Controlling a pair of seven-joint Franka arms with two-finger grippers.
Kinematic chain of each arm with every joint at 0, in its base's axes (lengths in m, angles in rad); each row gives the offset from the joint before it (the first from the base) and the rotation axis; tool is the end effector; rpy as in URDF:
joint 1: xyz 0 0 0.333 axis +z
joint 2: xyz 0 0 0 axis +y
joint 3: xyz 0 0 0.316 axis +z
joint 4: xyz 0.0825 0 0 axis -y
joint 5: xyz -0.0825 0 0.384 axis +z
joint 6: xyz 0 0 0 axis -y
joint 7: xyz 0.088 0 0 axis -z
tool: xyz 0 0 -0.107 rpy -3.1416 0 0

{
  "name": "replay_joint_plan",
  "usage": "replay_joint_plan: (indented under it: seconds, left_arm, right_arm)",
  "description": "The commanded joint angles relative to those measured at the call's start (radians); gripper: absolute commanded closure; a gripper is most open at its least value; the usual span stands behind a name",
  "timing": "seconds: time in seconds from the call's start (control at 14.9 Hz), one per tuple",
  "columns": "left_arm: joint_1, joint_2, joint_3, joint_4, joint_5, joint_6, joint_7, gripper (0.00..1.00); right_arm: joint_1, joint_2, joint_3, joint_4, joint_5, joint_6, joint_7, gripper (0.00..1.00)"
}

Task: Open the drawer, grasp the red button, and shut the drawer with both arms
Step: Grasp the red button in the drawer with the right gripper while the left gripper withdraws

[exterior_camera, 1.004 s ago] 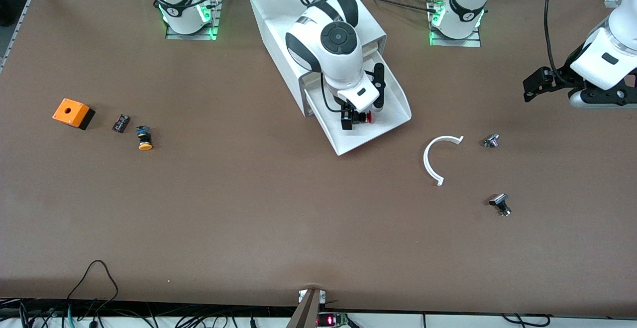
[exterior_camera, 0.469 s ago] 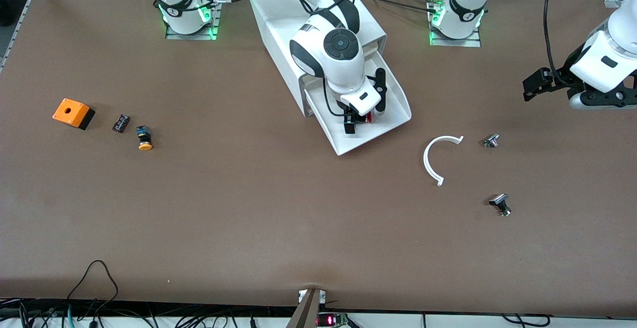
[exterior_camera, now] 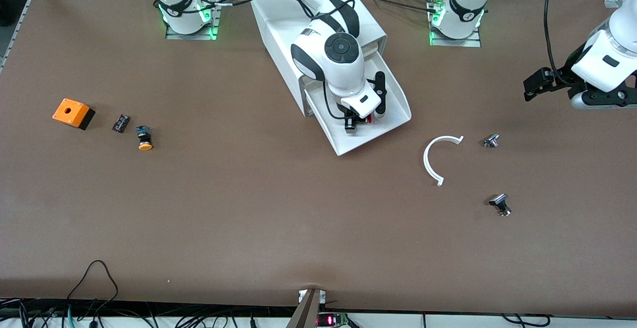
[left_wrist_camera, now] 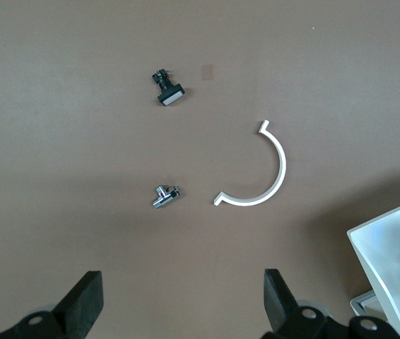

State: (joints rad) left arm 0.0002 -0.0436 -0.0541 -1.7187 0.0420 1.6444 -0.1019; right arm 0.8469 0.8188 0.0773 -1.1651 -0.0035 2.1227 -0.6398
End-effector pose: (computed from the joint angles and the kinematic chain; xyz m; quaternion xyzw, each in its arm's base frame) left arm 0.5433 -0.0257 0.5848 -0.9994 -0.0222 0.0136 0.0232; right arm 0.4807 0.6066 0.3174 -0.7169 -0.6932 -0.0660 0.0354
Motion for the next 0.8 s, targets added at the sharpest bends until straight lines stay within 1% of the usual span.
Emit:
replay_joint_plan:
  seconds: [0.0,0.13,0.27,0.4,0.6,0.74]
  left_arm:
    - [-0.002,0.004,0.002,0.024,0.012,-0.026,-0.009,0.0]
    - [-0.002,0.004,0.003,0.025,0.012,-0.026,-0.009,0.0]
    - [0.0,0.004,0.003,0.024,0.012,-0.026,-0.009,0.0]
    - [-0.002,0.004,0.003,0.024,0.012,-0.026,-0.009,0.0]
    - [-0.002,0.004,0.002,0.025,0.012,-0.02,0.007,0.0]
    - [-0.003,0.002,-0.006,0.027,0.013,-0.02,0.01,0.0]
  right_arm:
    - [0.012,0.003,-0.011,0.015,-0.024,0.01,0.002,0.62]
    - [0.014,0.002,-0.013,0.016,-0.027,0.01,0.002,0.7]
    - [0.015,-0.006,-0.016,0.015,-0.033,0.008,0.003,0.73]
    - [0.017,-0.042,-0.016,0.015,-0.041,-0.006,0.003,0.76]
    - [0.015,-0.101,-0.034,-0.01,-0.041,-0.007,0.005,0.76]
    - [0.011,-0.144,-0.056,-0.042,-0.038,-0.006,0.05,0.76]
